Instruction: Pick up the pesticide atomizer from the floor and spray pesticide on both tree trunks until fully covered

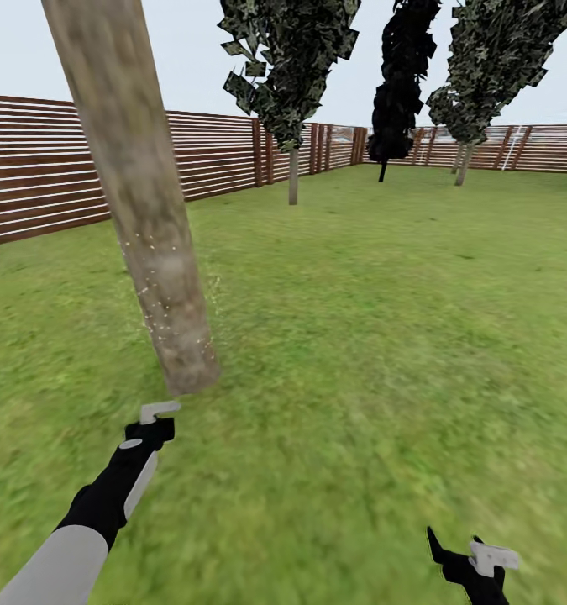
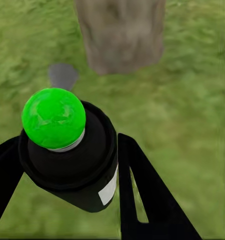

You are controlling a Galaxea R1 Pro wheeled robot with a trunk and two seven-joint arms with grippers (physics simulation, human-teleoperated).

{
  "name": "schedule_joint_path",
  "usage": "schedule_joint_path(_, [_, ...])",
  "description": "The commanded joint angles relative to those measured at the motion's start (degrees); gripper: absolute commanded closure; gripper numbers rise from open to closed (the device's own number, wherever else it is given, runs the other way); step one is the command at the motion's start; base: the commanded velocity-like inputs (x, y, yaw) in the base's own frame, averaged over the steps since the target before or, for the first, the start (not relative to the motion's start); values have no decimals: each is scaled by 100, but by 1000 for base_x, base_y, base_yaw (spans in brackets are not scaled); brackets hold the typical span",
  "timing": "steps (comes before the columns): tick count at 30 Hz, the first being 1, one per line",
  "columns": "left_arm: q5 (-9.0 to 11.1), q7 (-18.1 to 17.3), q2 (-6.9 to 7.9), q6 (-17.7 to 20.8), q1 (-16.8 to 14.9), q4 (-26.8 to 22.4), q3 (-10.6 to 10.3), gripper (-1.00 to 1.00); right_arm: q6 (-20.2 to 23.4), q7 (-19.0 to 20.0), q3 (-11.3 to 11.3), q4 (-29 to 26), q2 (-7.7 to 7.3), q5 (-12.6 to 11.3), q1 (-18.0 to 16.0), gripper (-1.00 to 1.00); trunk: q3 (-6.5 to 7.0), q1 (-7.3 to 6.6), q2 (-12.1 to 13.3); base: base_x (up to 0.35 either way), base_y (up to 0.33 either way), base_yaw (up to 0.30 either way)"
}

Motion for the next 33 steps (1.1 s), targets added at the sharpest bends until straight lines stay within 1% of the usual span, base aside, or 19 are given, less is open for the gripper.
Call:
schedule_joint_path(1, [-2,-3,-2,0,0,0,0,100,0,0,0,0,0,0,0,-100,0,0,0,0,-275,3])
schedule_joint_path(7, [3,-13,-15,-3,0,0,-5,100,0,1,0,9,0,0,0,-100,0,0,0,19,-273,0])
schedule_joint_path(11, [-2,-5,-1,0,0,0,4,100,0,1,3,9,6,0,0,-100,0,0,0,248,-159,44])
schedule_joint_path(20, [-2,-7,-7,-1,0,0,0,100,0,1,9,9,5,0,0,-100,0,0,0,311,-88,263])
schedule_joint_path(28, [-2,-5,-17,-9,0,0,-9,100,0,1,8,9,7,0,0,-100,0,0,0,280,-157,278])
schedule_joint_path(33, [-2,-5,-18,-9,0,0,-9,100,0,1,5,9,7,0,0,-100,0,0,0,262,-168,77])
